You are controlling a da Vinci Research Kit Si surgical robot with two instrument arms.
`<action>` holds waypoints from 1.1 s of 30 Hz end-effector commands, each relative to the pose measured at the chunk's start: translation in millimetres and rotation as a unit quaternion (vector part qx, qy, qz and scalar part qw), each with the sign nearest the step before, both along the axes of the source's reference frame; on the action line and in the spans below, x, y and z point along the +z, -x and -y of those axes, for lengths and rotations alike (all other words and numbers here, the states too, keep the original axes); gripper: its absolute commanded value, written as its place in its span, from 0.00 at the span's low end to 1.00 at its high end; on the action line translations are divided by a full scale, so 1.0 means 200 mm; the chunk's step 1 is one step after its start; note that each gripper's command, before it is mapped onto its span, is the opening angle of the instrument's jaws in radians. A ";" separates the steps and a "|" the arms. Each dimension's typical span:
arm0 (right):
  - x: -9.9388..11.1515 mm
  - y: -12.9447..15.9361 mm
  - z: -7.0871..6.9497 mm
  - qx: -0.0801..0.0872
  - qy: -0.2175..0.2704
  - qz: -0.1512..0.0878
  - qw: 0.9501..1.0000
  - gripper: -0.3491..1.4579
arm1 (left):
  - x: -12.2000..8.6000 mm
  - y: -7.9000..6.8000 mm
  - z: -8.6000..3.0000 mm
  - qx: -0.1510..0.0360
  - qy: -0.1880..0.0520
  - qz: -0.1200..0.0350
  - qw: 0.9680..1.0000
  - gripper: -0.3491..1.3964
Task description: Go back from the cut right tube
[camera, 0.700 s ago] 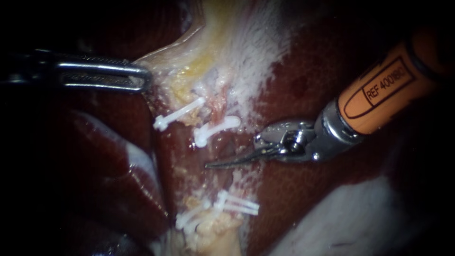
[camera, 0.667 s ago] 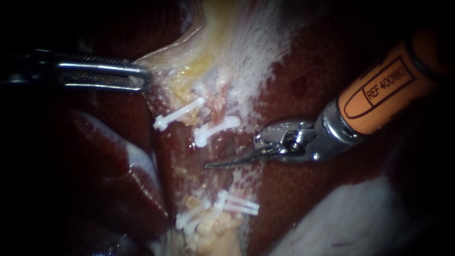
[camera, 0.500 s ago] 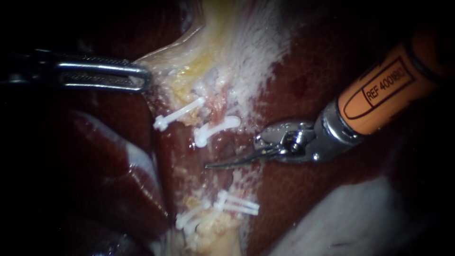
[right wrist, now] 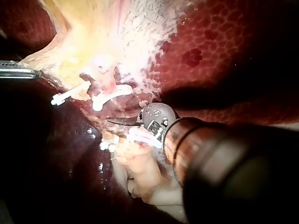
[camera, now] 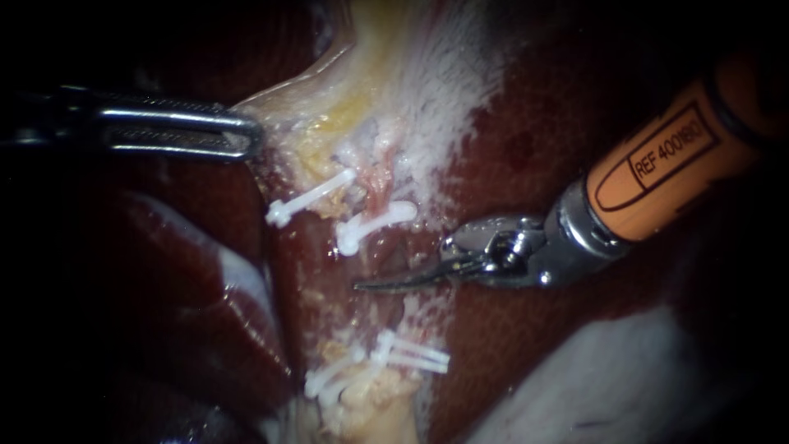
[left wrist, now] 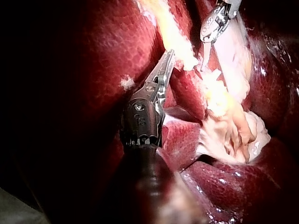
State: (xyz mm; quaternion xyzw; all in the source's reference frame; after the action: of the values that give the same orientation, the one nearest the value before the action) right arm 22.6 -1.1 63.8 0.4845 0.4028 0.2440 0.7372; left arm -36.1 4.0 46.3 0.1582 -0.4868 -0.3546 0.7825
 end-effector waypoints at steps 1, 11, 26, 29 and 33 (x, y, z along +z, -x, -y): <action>0.000 0.000 0.000 0.001 0.001 0.000 1.000 0.25 | 0.000 0.000 0.000 0.000 0.000 0.000 1.000 0.00; 0.000 0.000 0.000 0.005 0.002 0.000 1.000 0.58 | 0.000 0.000 0.000 0.000 0.000 0.000 1.000 0.00; -0.007 0.019 -0.003 0.010 0.028 -0.001 1.000 0.50 | 0.003 0.000 0.002 0.001 0.001 0.000 1.000 0.00; -0.011 0.029 -0.006 0.017 0.068 0.007 0.998 0.63 | 0.005 0.000 0.002 0.001 0.002 0.000 1.000 0.00; -0.019 0.044 -0.014 0.015 0.121 0.003 0.993 0.76 | 0.006 -0.001 0.002 0.001 0.003 0.000 1.000 0.00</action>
State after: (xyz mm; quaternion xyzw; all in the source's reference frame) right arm 13.1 2.5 59.6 0.3710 0.4397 0.1956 0.7942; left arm -36.0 3.5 47.5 0.1566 -0.4876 -0.3525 0.7833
